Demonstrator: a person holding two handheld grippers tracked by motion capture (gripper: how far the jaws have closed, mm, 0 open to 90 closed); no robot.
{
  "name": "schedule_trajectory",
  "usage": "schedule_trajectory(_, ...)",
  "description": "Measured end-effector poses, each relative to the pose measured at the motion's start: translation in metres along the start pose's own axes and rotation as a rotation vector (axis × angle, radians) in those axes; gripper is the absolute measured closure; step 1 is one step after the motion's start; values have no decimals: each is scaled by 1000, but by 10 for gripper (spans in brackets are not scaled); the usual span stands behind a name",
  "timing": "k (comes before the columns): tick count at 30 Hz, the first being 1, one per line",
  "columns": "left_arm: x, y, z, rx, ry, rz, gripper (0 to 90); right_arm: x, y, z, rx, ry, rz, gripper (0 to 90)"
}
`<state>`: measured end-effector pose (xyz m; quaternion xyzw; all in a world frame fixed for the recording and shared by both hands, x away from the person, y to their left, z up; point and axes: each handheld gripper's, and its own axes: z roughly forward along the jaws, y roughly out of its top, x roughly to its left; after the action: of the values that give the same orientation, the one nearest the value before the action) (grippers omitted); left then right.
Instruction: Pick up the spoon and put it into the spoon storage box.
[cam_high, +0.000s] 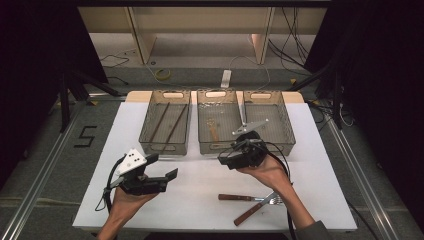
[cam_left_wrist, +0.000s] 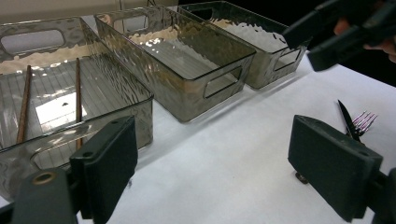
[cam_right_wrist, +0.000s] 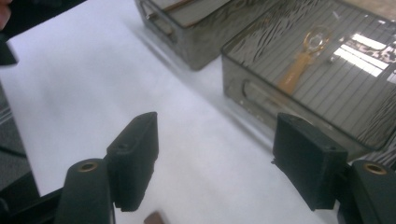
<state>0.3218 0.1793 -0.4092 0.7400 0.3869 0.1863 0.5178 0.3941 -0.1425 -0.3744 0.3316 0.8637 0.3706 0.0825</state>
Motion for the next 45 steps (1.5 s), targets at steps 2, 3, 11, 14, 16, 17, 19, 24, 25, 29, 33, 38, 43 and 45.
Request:
schedule_trajectory(2, 0, 0, 0, 1, 0, 1, 154, 2, -7, -4, 4, 15, -9, 308)
schedule_trajectory(3, 0, 0, 0, 1, 0, 0, 154, 2, -7, -4, 4, 15, -9, 308)
schedule_trajectory(11, -1, 0, 1, 4, -3, 5, 154, 4, -29, -15, 31, 31, -34, 295)
schedule_trajectory(14, -1, 0, 1, 5, -3, 5, 154, 4, -34, -20, 30, 33, -33, 292)
schedule_trajectory(16, -1, 0, 1, 3, -3, 7, 154, 5, -38, -22, 29, 33, -38, 288)
schedule_trajectory(17, -1, 0, 1, 4, -3, 7, 154, 5, -42, -24, 37, 35, -35, 287)
schedule_trajectory(19, -1, 0, 1, 5, -3, 7, 154, 6, -45, -24, 53, 36, -39, 281)
schedule_trajectory(24, -1, 0, 1, 2, -2, 5, 154, 6, -51, -27, 69, 48, -54, 268)
schedule_trajectory(25, -1, 0, 1, 3, -2, 6, 154, 6, -51, -27, 69, 48, -54, 268)
schedule_trajectory(29, 0, 0, 1, 4, -1, 3, 154, 3, -58, -31, 95, 72, -75, 261)
schedule_trajectory(33, 0, -1, 1, 2, 1, -3, 154, 3, -63, -33, 113, 77, -89, 255)
schedule_trajectory(38, 0, -1, 2, 8, 3, 0, 154, 5, -70, -32, 148, 73, -107, 245)
schedule_trajectory(43, -1, 0, 3, 11, 1, 0, 154, 6, -77, -31, 177, 79, -126, 236)
schedule_trajectory(45, -1, 0, 4, 14, 3, 5, 154, 7, -80, -31, 192, 81, -135, 232)
